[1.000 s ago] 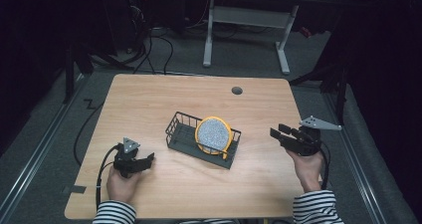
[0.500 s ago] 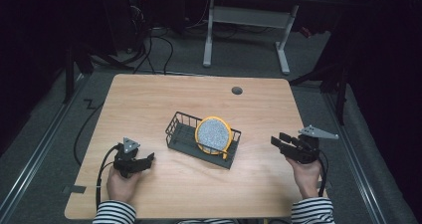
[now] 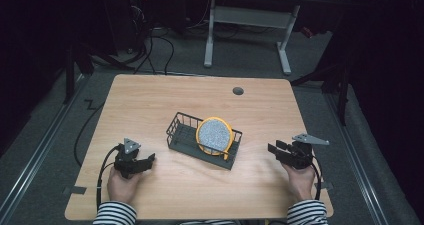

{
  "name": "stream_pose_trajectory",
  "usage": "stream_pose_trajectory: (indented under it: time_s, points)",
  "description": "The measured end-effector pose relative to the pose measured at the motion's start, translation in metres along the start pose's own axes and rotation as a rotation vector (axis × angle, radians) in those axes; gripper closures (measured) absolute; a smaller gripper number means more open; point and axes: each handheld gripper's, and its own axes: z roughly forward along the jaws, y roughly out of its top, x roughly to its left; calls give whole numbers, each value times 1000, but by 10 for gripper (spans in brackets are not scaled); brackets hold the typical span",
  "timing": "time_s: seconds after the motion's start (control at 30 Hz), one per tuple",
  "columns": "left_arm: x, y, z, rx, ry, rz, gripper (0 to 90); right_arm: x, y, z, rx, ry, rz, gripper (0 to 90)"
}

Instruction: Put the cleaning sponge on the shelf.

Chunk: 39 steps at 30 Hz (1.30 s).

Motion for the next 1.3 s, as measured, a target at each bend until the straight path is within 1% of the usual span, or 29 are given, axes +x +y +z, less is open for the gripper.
stream_pose_trajectory:
  time_s: [0.03,0.07,0.2,0.3,0.37,0.4,0.47,0.57,0.6,0.67,0.73,0.77,0.83,1.17,1.27,1.3]
  points:
    - [0,0,0,0,0,0,280,0,-1,2,5,-5,4,536]
    - [0,0,0,0,0,0,280,0,-2,3,10,-12,-6,536]
    - [0,0,0,0,0,0,280,-1,-6,9,30,-24,-5,534]
    - [0,0,0,0,0,0,279,-1,-9,13,29,-32,-9,534]
    - [0,0,0,0,0,0,280,-1,-11,16,39,-41,-9,533]
    - [0,0,0,0,0,0,279,0,-12,19,46,-53,-22,533]
    - [0,0,0,0,0,0,279,0,-14,22,60,-62,-28,532]
    - [0,0,0,-1,0,-1,279,0,-16,24,69,-77,-49,529]
    - [0,0,0,-1,0,-1,279,1,-17,24,71,-87,-45,528]
    - [0,0,0,-1,1,-1,279,1,-19,25,74,-105,-57,526]
    - [0,0,0,-1,1,-1,279,1,-21,29,94,-120,-70,520]
    - [0,0,0,-1,1,-1,279,1,-22,30,103,-130,-84,519]
    - [0,0,0,-1,1,-1,279,2,-22,32,111,-141,-99,518]
    - [0,0,0,-1,0,-1,279,5,-28,37,133,-155,-112,503]
    - [0,0,0,-1,0,-1,279,6,-30,36,122,-160,-111,499]
    - [0,0,0,-1,1,-1,280,6,-30,36,119,-163,-119,496]
